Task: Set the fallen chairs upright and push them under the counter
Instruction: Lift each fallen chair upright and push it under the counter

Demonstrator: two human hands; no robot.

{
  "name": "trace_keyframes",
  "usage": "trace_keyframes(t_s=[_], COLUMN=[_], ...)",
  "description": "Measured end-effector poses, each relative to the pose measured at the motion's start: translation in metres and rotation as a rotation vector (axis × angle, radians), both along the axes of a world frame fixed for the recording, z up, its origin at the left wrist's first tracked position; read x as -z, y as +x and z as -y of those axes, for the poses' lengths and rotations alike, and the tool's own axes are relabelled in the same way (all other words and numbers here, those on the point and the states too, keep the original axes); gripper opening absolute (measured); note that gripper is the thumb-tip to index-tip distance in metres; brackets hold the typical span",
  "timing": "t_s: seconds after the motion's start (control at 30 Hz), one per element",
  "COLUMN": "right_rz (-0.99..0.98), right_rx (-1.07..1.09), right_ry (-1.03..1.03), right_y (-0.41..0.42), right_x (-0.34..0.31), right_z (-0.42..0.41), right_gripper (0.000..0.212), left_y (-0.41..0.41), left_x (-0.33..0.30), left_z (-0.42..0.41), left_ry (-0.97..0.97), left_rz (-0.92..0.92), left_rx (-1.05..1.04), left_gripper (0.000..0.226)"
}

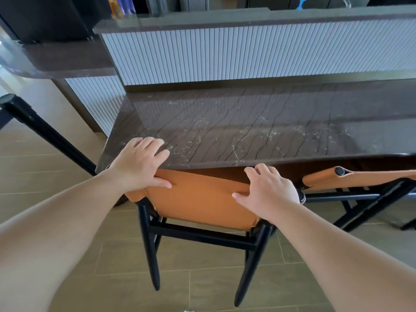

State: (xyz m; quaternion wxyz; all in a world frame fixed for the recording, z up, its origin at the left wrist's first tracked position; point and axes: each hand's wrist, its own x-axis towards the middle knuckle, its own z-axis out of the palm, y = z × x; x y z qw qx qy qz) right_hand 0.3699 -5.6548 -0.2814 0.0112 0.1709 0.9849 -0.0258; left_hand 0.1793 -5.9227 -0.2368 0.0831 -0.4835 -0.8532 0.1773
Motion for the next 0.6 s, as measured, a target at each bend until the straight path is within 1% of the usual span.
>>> trace_keyframes(t_s=[0.2, 0.33, 0.4, 0.53, 0.6], right_rz=[-0.026, -0.019, -0.001, 0.033, 0.034], right_rx=[0.035, 0.018, 0.015, 0.025, 0.031], right_ry=[0.006, 0.019, 0.018, 0.014, 0.024], right_y=[-0.016, -0.03, -0.034, -0.034, -0.035], right_x=[0.0, -0.002, -0.003, -0.002, 0.0], right_z=[0.016, 0.03, 0.037, 0.043, 0.044], right_gripper=[0.067, 0.066, 0.062, 0.057, 0.059], left_y=[-0.03, -0.045, -0.052, -0.057, -0.06], left_x=[-0.006, -0.005, 0.0, 0.01, 0.016], left_z=[-0.001, 0.01, 0.02, 0.033, 0.036], left_ry=[-0.037, -0.057, -0.054, 0.0, 0.017], left_rz=[-0.01, 0.019, 0.076, 0.269, 0.3], left_rx=[0.076, 0.071, 0.052, -0.076, -0.113], left_gripper=[0.089, 0.088, 0.091, 0.106, 0.109])
